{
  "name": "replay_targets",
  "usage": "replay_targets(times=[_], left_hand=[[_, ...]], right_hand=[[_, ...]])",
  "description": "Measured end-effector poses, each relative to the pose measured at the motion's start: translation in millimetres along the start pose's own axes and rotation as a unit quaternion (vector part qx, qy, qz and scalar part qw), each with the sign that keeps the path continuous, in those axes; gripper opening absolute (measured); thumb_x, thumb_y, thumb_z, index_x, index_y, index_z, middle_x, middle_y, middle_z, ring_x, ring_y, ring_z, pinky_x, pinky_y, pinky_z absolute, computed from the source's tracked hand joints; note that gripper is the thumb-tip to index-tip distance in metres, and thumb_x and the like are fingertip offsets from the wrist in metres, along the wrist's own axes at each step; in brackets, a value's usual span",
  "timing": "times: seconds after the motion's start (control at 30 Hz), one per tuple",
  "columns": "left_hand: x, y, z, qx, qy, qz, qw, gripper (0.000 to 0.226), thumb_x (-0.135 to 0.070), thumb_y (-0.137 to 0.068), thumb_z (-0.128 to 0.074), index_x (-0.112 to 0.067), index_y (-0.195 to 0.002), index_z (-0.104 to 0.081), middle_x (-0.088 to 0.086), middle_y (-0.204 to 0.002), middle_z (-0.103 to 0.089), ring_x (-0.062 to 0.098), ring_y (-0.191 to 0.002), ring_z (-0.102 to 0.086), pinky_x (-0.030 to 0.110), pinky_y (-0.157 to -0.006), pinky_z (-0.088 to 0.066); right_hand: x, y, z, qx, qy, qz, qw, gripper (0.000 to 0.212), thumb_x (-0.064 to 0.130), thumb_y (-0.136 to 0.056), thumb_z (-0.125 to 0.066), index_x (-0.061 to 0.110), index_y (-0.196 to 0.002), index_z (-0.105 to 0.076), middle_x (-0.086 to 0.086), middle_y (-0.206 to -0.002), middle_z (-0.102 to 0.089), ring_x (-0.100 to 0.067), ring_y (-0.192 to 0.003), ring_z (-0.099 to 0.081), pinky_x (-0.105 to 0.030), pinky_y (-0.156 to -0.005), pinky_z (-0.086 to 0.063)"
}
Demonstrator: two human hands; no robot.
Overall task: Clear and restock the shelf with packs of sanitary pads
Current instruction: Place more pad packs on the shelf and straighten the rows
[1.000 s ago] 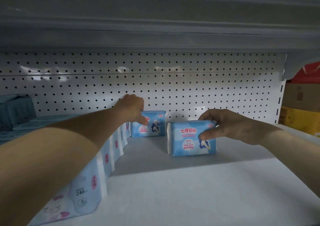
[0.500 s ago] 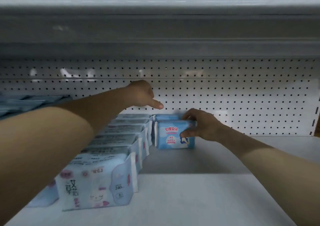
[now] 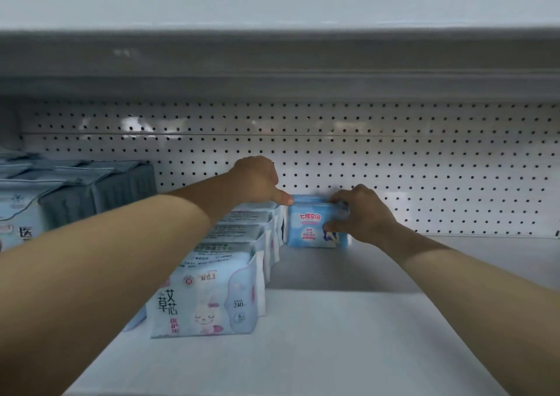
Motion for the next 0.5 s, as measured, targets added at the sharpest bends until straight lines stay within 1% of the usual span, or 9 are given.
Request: replay_targets(times=[0.1,0.17,0.27,0.33,0.37,0.43,0.5], left_hand=[[2.4,5.5,1.3,-0.012,0.019,-0.008,1.000,0.071,-0.046,-0.079,-0.080,-0.010,-0.135,-0.055,0.010,-0.137,-0.053,0.025,-0.126,-0.049,0.034,-0.104,-0.043],[2.1,8.6,5.9,-0.026,0.026,-0.023,0.999,0.074,-0.044,-0.076,-0.083,-0.011,-0.135,-0.054,0.010,-0.136,-0.052,0.025,-0.126,-0.048,0.032,-0.100,-0.043],[-1.7,14.5,16.3,-0.045,0.035,-0.046,0.997,0.074,-0.037,-0.073,-0.087,-0.012,-0.133,-0.052,0.010,-0.133,-0.049,0.026,-0.121,-0.047,0.031,-0.091,-0.042],[-7.8,23.0,23.2,-0.051,0.038,-0.062,0.996,0.072,-0.031,-0.073,-0.088,-0.014,-0.132,-0.050,0.010,-0.130,-0.046,0.024,-0.112,-0.046,0.029,-0.084,-0.039],[-12.2,28.7,26.5,-0.053,0.039,-0.072,0.995,0.070,-0.027,-0.074,-0.087,-0.015,-0.131,-0.050,0.011,-0.129,-0.045,0.022,-0.107,-0.045,0.029,-0.082,-0.039],[-21.3,43.0,31.4,-0.052,0.048,-0.083,0.994,0.065,-0.020,-0.077,-0.084,-0.015,-0.131,-0.049,0.011,-0.129,-0.043,0.022,-0.104,-0.044,0.031,-0.083,-0.041],[-31.3,62.4,34.7,-0.050,0.050,-0.080,0.994,0.061,-0.015,-0.081,-0.079,-0.017,-0.132,-0.047,0.011,-0.132,-0.041,0.025,-0.113,-0.046,0.036,-0.091,-0.045]], right_hand=[[7.4,12.2,9.6,-0.011,0.019,-0.022,1.000,0.076,0.044,-0.076,-0.084,0.028,-0.142,-0.049,-0.006,-0.129,-0.053,-0.024,-0.127,-0.045,-0.037,-0.095,-0.047],[14.4,22.7,22.4,-0.024,0.030,-0.030,0.999,0.079,0.042,-0.080,-0.081,0.028,-0.147,-0.043,-0.006,-0.133,-0.054,-0.025,-0.131,-0.040,-0.036,-0.096,-0.044],[26.7,40.5,46.5,-0.035,0.040,-0.047,0.997,0.076,0.042,-0.082,-0.079,0.027,-0.147,-0.042,-0.005,-0.132,-0.056,-0.026,-0.131,-0.040,-0.038,-0.099,-0.045],[36.3,54.6,63.8,-0.035,0.056,-0.063,0.996,0.075,0.042,-0.083,-0.079,0.027,-0.147,-0.042,-0.005,-0.135,-0.054,-0.026,-0.132,-0.040,-0.040,-0.102,-0.045],[41.4,61.7,72.0,-0.032,0.066,-0.070,0.995,0.075,0.041,-0.083,-0.079,0.028,-0.147,-0.041,-0.005,-0.137,-0.053,-0.026,-0.133,-0.040,-0.041,-0.103,-0.045],[50.5,77.0,86.1,-0.019,0.082,-0.082,0.993,0.076,0.038,-0.084,-0.079,0.029,-0.148,-0.040,-0.005,-0.140,-0.049,-0.025,-0.135,-0.040,-0.039,-0.103,-0.045],[58.6,94.2,99.7,-0.008,0.089,-0.089,0.992,0.076,0.036,-0.084,-0.079,0.029,-0.149,-0.038,-0.005,-0.142,-0.046,-0.025,-0.134,-0.042,-0.038,-0.102,-0.045]])
Point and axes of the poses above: each hand's wrist, its own y-axis away from the middle knuckle, its own z-axis out of the back of the hand, x = y × z, the point moved 10 cm from there along -y, towards the middle knuckle
